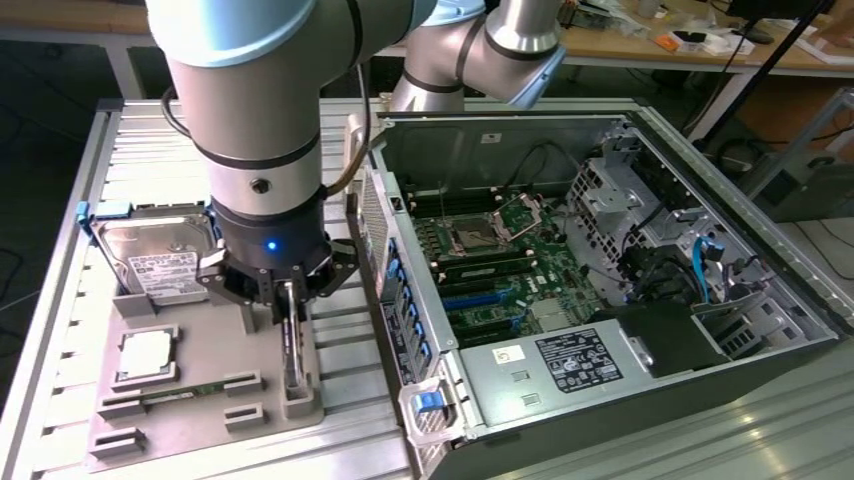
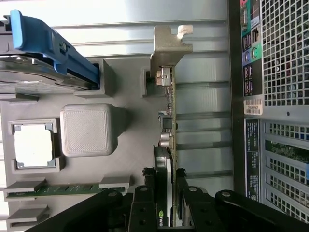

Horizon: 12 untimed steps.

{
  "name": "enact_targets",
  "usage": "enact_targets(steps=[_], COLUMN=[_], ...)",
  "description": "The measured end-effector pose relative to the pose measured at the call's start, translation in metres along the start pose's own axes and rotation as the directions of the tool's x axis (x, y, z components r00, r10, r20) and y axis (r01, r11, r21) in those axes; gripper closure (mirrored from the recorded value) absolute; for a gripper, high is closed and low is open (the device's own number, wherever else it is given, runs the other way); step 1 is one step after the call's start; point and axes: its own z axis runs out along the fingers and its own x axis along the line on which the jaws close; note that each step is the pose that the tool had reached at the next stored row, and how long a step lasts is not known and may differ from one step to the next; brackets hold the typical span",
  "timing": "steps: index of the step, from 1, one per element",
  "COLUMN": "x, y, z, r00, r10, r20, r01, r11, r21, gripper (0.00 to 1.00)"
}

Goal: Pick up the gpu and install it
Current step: 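Pick up the gpu and move the gpu toward the slot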

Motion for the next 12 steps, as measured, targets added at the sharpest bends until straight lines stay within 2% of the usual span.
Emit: enact_targets(steps=[12], x=[-0.001], y=[0.0003], z=[-0.0193], r00=[1.0], r10=[0.0], r20=[-0.0001], r01=[0.0], r11=[1.0], r21=[0.0001], gripper=[0.73])
